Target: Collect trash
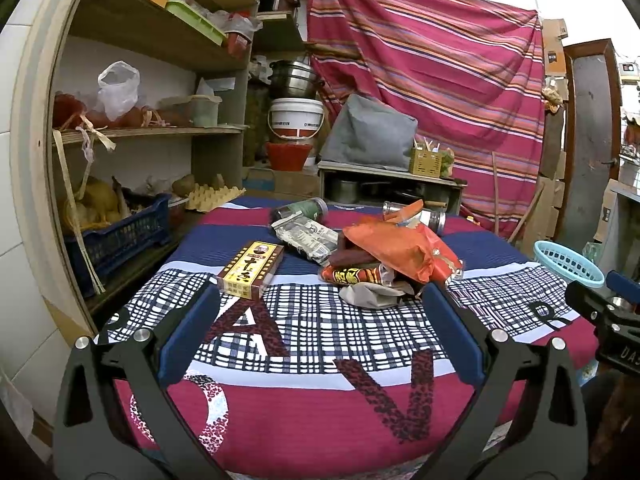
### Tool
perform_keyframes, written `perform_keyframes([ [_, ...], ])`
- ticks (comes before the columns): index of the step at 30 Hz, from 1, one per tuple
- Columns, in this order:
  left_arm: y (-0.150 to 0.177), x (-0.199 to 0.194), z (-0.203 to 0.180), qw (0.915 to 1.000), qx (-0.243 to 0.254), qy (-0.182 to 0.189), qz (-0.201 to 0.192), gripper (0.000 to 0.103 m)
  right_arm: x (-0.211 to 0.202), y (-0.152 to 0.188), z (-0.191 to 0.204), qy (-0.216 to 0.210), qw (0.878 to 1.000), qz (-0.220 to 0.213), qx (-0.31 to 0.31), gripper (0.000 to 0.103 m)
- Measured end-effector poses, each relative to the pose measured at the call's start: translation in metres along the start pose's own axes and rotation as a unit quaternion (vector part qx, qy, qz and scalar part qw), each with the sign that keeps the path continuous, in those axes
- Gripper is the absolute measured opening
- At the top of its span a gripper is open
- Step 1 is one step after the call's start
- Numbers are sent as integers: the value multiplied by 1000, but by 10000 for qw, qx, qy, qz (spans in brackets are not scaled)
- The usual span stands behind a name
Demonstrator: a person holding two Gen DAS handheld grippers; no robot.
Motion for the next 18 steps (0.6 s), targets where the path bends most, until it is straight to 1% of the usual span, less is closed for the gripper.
perform_keyframes([
  [18, 0, 0, -1, 10000, -8, 35, 8, 98, 0, 0, 4, -17, 10000, -82, 8, 99],
])
Point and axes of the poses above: each gripper's, at about its wrist camera, not at the fingertips, and x roughly the way its jaws point, z to its left, y to its underside, the point moved 8 cm from there along x, roughly the way its jaws point, and after that the axes turned 9 degrees about -x, right-handed, at the moved point
